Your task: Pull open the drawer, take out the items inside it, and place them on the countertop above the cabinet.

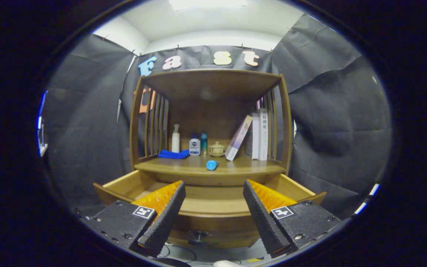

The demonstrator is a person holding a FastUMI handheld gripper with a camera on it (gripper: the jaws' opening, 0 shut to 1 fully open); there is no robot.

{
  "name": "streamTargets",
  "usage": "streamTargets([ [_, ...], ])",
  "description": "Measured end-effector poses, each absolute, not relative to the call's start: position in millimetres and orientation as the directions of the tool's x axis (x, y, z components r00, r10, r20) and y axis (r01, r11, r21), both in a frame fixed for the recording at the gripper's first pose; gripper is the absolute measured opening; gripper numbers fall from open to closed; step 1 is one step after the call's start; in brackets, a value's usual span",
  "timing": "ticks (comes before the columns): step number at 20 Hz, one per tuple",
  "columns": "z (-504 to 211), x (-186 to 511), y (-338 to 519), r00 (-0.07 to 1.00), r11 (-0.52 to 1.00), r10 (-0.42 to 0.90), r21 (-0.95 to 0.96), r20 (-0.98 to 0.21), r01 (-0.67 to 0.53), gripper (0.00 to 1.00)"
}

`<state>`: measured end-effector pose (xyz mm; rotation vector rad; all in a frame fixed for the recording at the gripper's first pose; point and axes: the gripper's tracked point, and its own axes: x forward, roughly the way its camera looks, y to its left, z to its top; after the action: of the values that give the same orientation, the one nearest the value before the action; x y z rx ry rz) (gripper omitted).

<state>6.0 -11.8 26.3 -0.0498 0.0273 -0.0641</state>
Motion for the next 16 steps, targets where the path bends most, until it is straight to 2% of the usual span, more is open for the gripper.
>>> streamTargets([
  [6, -31, -19, -7, 0.994, 0.992, -0.078, -0.101, -0.083, 0.070, 0.99],
  [11, -72, -26, 14, 0.985, 0.998, -0.050, -0.045, -0.164, 0.043, 0.99],
  [16, -92, -3, 11, 0.975, 0.998, -0.066, -0.015, -0.214, 0.065, 0.99],
])
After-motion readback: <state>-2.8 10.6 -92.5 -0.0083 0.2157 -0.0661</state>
